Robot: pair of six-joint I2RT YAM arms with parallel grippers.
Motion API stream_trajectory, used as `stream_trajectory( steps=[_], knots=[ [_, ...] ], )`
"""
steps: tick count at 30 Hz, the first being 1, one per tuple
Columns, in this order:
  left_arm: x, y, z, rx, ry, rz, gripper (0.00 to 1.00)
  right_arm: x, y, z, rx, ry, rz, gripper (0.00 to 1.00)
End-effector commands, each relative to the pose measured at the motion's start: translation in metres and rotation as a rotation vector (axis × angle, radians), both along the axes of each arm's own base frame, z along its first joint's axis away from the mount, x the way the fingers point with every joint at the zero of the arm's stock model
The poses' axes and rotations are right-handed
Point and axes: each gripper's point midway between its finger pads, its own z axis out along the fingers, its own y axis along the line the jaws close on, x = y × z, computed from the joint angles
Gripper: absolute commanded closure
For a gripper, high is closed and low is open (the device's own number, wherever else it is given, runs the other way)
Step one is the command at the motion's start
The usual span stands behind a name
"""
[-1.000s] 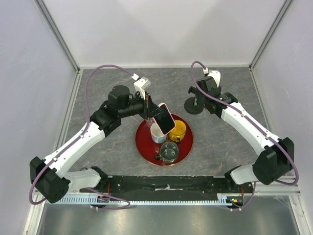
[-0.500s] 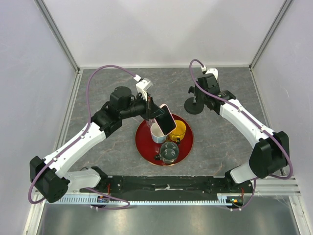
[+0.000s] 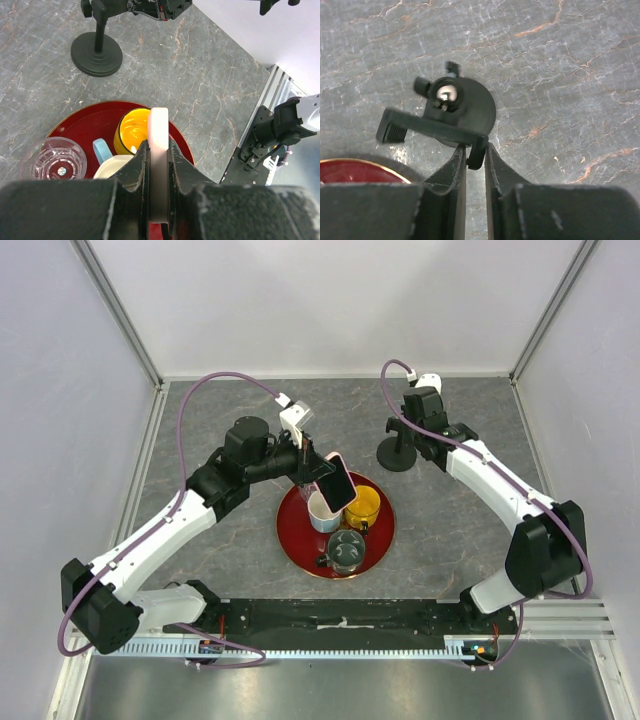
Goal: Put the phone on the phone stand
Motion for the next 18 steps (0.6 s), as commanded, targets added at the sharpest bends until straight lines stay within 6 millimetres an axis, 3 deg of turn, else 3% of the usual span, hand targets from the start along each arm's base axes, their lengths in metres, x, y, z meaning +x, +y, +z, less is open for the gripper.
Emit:
stream_trajectory(
  steps=[1,2,4,11,18],
  knots=[
    [0.004,-0.008,0.037,-0.045,-0.132,-0.043,0.98,0.016,0.011,0.0,-0.003,-0.016,0.071,0.89],
    [0.005,-0.01,0.043,-0.054,-0.136,-0.043,0.98,0.017,0.016,0.002,0.008,-0.018,0.093,0.96],
    [0.01,-0.016,0.045,-0.054,-0.131,-0.056,0.98,0.016,0.025,0.004,0.047,-0.027,0.133,1.0],
    [0.048,-0.034,0.086,-0.068,-0.204,-0.003,0.98,0.012,0.036,-0.006,0.09,-0.006,0.18,1.0],
    [0.062,-0.046,0.112,-0.089,-0.259,-0.022,0.98,0.008,0.041,-0.002,0.143,0.021,0.163,0.98]
  ],
)
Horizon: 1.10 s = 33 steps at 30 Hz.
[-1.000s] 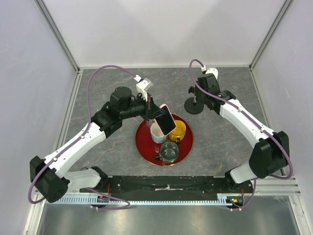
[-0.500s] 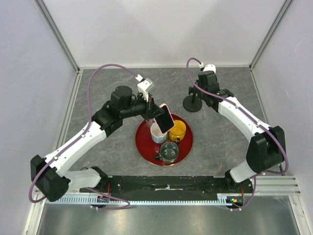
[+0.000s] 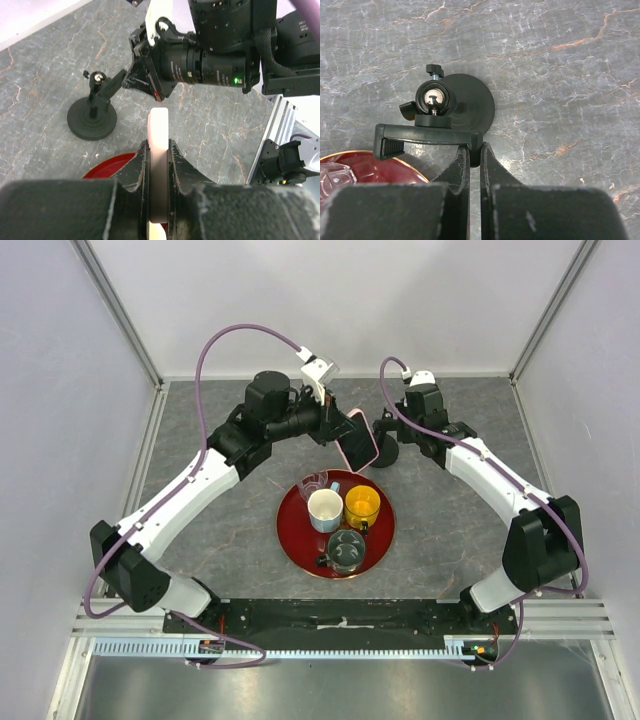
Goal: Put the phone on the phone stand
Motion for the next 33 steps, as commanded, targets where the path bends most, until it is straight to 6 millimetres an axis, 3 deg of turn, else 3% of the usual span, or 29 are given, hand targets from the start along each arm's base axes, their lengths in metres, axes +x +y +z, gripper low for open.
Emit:
stream_trajectory(
  steps=[1,3,4,7,9,15,17,18,21,27,33],
  knots=[
    [0.007,-0.005,0.057,-0.073,-0.17,-0.014,0.98,-0.007,0.018,0.0,0.074,0.041,0.034,0.9],
    [0.007,-0.002,0.06,-0.071,-0.185,-0.003,0.98,-0.01,0.021,0.001,0.101,0.06,0.035,0.68],
    [0.007,-0.001,0.06,-0.065,-0.192,0.0,0.98,-0.012,0.022,0.0,0.108,0.073,0.036,0.51],
    [0.003,0.006,0.063,-0.057,-0.208,0.008,0.98,-0.019,0.024,0.005,0.138,0.09,0.038,0.33],
    [0.0,0.008,0.059,-0.05,-0.204,0.006,0.98,-0.023,0.023,0.009,0.152,0.087,0.033,0.3],
    [-0.008,0.012,0.056,-0.048,-0.202,-0.007,0.98,-0.023,0.018,0.027,0.118,0.015,0.066,0.33],
    [-0.007,0.012,0.054,-0.042,-0.201,-0.006,0.98,-0.02,0.012,0.025,0.048,-0.007,0.093,0.4],
    [-0.005,0.01,0.056,-0.043,-0.21,-0.007,0.98,-0.011,0.006,0.025,0.02,-0.05,0.072,0.53],
    [0.0,0.005,0.058,-0.045,-0.209,-0.013,0.98,-0.005,0.003,0.022,0.015,-0.121,0.067,0.65],
    [-0.004,0.003,0.06,-0.059,-0.198,-0.034,0.98,-0.016,-0.006,0.028,0.073,-0.33,0.045,0.54],
    [-0.013,0.008,0.056,-0.063,-0.192,-0.042,0.98,-0.025,-0.004,0.033,0.054,-0.454,0.127,0.57]
  ],
)
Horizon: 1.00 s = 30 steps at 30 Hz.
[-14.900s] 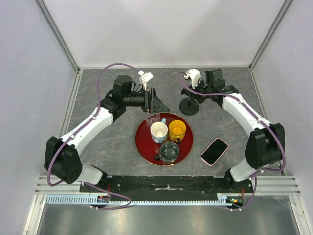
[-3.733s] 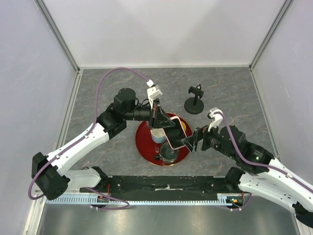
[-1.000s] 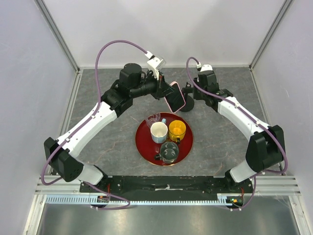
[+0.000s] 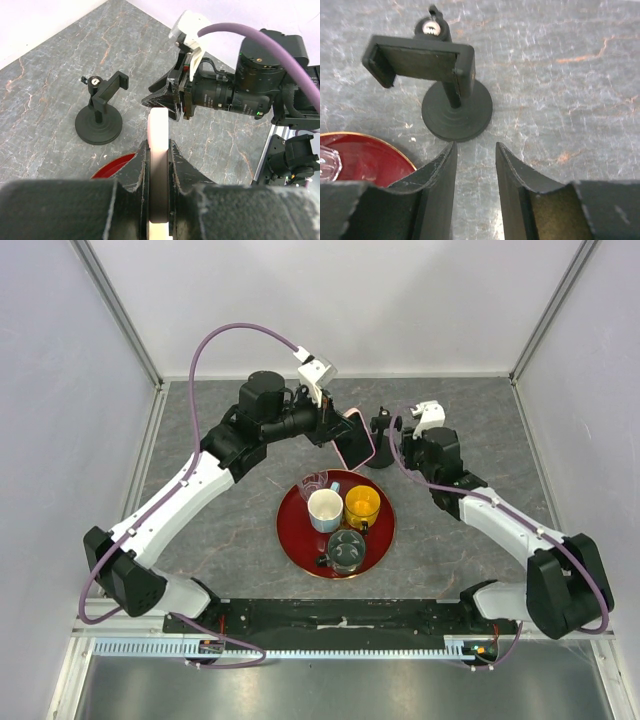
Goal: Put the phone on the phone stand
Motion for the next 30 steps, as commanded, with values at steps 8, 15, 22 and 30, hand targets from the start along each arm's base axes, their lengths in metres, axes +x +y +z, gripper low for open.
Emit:
stream_trajectory(
  steps=[8,15,22,30],
  knots=[
    [-0.02,0.012,0.038,-0.074,-0.127,-0.024,0.98,0.019,0.009,0.055,0.053,-0.304,0.096,0.64],
    [-0.027,0.017,0.039,-0.074,-0.134,-0.029,0.98,0.025,0.02,0.06,0.061,-0.305,0.152,0.63],
    [-0.029,0.021,0.039,-0.067,-0.139,-0.021,0.98,0.033,0.021,0.054,0.051,-0.29,0.146,0.64],
    [-0.029,0.021,0.031,-0.057,-0.126,-0.022,0.98,0.042,0.017,0.058,0.017,-0.299,0.115,0.64]
  ],
)
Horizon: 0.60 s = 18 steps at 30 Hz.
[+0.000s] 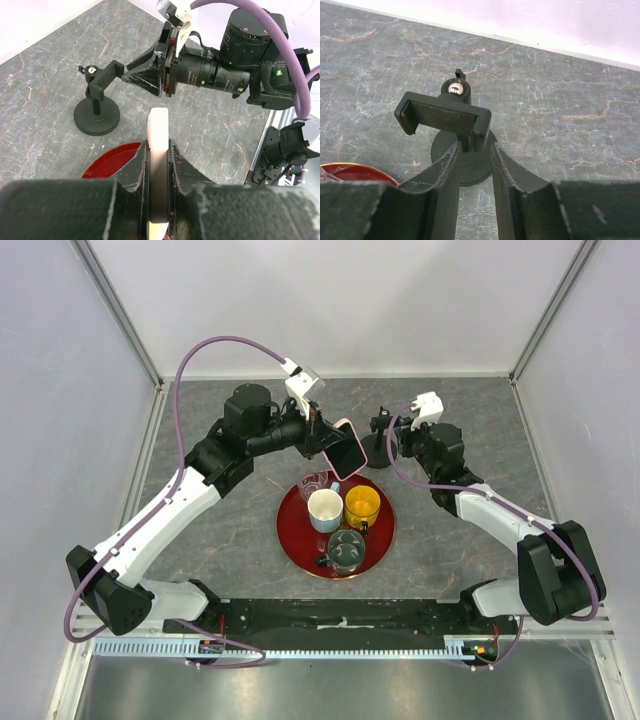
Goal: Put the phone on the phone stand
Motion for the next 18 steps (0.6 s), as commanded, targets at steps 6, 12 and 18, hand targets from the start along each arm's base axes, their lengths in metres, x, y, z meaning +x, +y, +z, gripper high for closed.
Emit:
stream_trajectory(
  steps=[6,12,18],
  knots=[
    [-0.004,0.002,0.028,-0.048,-0.104,-0.015,0.98,0.021,0.003,0.031,-0.002,-0.082,-0.008,0.66],
    [-0.005,0.003,0.028,-0.048,-0.105,-0.016,0.98,0.023,0.001,0.027,-0.019,-0.077,-0.018,0.7],
    [-0.002,0.002,0.026,-0.044,-0.102,-0.013,0.98,0.025,0.001,0.023,-0.02,-0.066,-0.02,0.78]
  ],
)
